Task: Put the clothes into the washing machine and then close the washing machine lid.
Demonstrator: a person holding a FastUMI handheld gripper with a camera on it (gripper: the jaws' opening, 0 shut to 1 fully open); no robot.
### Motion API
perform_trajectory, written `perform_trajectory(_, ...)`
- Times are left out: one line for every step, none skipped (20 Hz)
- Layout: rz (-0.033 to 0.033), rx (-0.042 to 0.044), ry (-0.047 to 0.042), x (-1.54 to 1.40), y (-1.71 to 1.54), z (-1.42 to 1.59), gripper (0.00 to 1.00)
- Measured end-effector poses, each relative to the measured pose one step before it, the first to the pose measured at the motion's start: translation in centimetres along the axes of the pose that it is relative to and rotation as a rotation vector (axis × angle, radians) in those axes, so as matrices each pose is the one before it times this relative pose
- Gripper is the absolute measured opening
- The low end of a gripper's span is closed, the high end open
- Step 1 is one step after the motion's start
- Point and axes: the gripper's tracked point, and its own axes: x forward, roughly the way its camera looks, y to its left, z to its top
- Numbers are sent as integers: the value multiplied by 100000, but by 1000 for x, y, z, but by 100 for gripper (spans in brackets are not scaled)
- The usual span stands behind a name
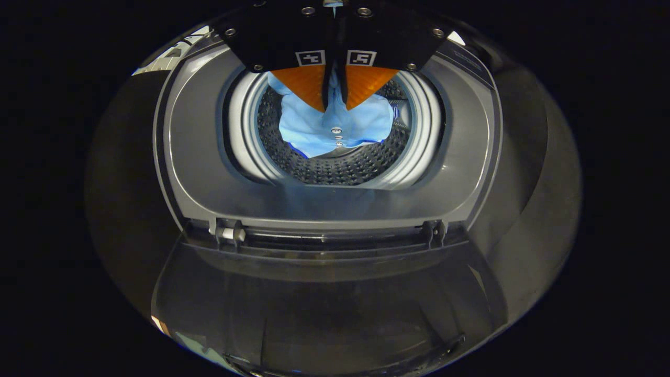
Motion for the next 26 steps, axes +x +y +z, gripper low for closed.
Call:
perform_trajectory(85, 73, 964, 187, 22, -183, 1)
perform_trajectory(193, -27, 1102, 291, 124, -268, 1)
perform_trajectory(697, 187, 1315, 189, 155, -211, 1)
perform_trajectory(733, -56, 1357, 375, 221, -408, 1)
perform_trajectory(809, 496, 2203, 155, 234, -339, 3)
perform_trajectory(2326, 1046, -3014, 68, 844, 223, 7)
perform_trajectory(5317, 1089, -6573, -63, 1171, 1250, 23)
perform_trajectory(2653, 681, -3113, 83, 557, 418, 39)
perform_trajectory(-1634, 285, 304, -354, -113, 63, 55)
perform_trajectory(-1910, -397, 306, -490, -62, -218, 72)
perform_trajectory(-326, -668, -849, -306, 79, 299, 88)
perform_trajectory(364, -457, -675, -81, 314, 202, 93)
perform_trajectory(-240, -415, -514, -178, 6, 98, 96)
perform_trajectory(-504, -270, -1288, -148, 16, 267, 96)
perform_trajectory(-547, -199, -1209, -65, -246, 334, 96)
perform_trajectory(-544, 167, -1636, -511, -1, 471, 96)
perform_trajectory(-742, 419, -2279, -574, -13, 841, 96)
perform_trajectory(-965, 732, -2461, -576, 16, 841, 96)
perform_trajectory(-1176, 981, -3013, -644, -79, 1150, 96)
perform_trajectory(-813, 1052, -3569, -617, -36, 1266, 96)
perform_trajectory(-664, 918, -3801, -776, 79, 1528, 96)
perform_trajectory(-923, 668, -3555, -804, -140, 1522, 96)
perform_trajectory(-926, 2038, -3541, -801, -170, 1628, 96)
perform_trajectory(-315, 3235, -4004, -1110, 298, 1750, 96)
perform_trajectory(269, 3935, -4447, -677, 57, 1891, 96)
perform_trajectory(186, 3245, -4843, -451, 154, 1740, 96)
